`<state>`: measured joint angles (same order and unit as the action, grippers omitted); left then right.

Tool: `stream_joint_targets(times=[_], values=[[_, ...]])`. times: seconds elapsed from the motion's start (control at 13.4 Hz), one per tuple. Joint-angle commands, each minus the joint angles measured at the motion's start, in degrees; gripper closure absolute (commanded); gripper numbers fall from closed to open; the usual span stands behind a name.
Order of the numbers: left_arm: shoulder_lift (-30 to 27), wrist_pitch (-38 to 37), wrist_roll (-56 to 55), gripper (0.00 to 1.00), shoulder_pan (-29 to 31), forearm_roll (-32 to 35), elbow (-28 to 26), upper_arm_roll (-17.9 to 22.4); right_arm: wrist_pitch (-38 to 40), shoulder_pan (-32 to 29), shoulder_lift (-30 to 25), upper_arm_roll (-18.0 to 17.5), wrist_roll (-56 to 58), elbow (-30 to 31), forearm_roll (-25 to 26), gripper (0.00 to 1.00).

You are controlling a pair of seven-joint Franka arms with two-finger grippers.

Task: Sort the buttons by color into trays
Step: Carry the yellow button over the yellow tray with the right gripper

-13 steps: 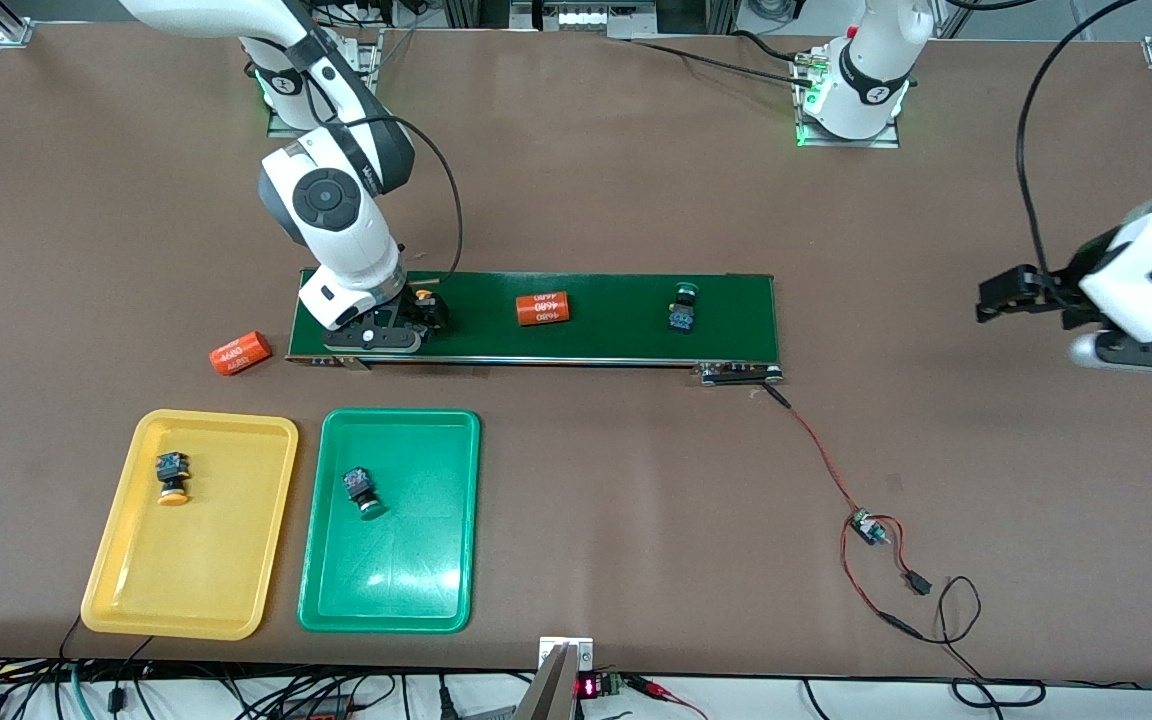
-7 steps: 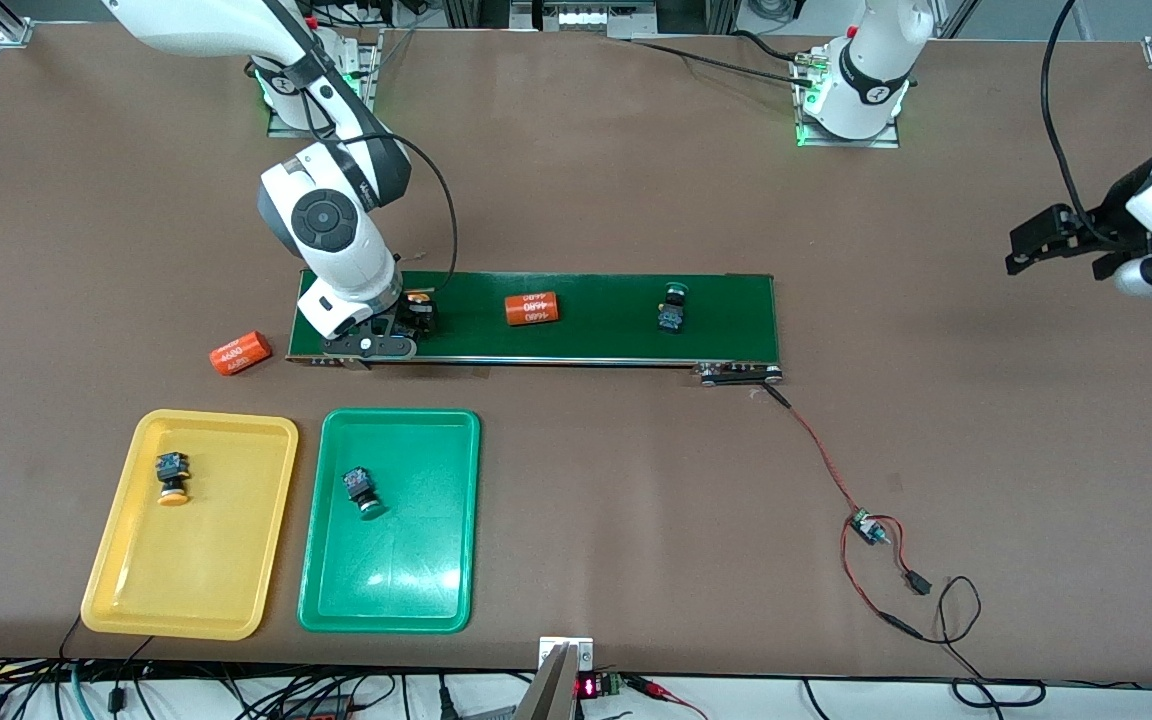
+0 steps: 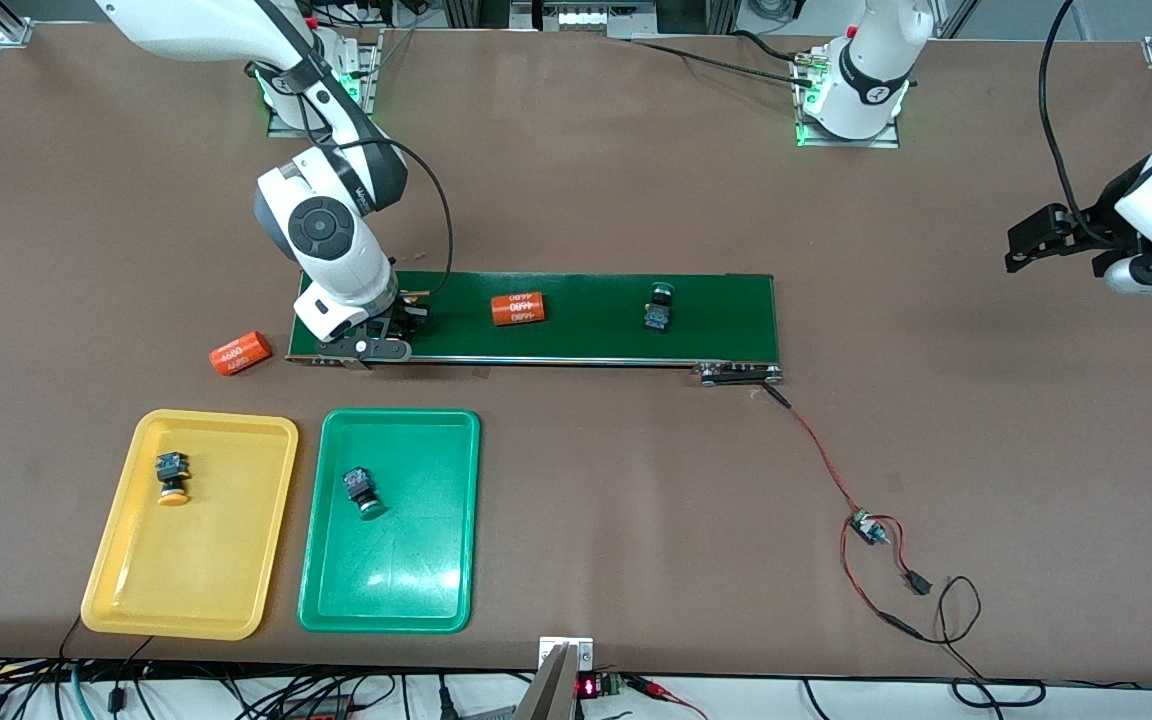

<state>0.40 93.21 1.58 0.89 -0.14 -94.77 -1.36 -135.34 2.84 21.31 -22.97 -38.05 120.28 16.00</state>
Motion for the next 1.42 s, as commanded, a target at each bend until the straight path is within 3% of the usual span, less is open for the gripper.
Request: stream_joint_targets(times=[0.0, 0.22, 0.6, 0.9, 1.34], values=[[-0.2, -0.6, 1.3, 0.0, 0.2, 0.8, 0.1, -0.1, 6.4, -1.6, -2.0, -0.6, 1.7, -4.3, 0.3, 0.85], [1.5, -0.6, 1.0, 0.0, -0.4, 0.8, 3.4, -0.5, 17.0, -2.2, -2.1, -0.2, 11.1, -17.3, -3.8, 0.85], [1.9, -2.7, 0.7, 0.0, -0.7, 0.8, 3.9, -0.6, 17.4, -7.2, -0.8, 0.0, 26.7, -25.1, -4.5, 0.85], [1.9, -2.9, 0.6, 0.0, -0.5, 0.3, 3.8, -0.5, 17.0, -8.9, 2.9, 4.9, 37.8, -28.4, -4.2, 0.85], [2.0, -3.1, 1.2, 0.0, 0.0, 0.1, 3.8, -0.5, 13.7, -8.7, 13.0, 12.0, 42.9, -36.9, -4.0, 0.85]])
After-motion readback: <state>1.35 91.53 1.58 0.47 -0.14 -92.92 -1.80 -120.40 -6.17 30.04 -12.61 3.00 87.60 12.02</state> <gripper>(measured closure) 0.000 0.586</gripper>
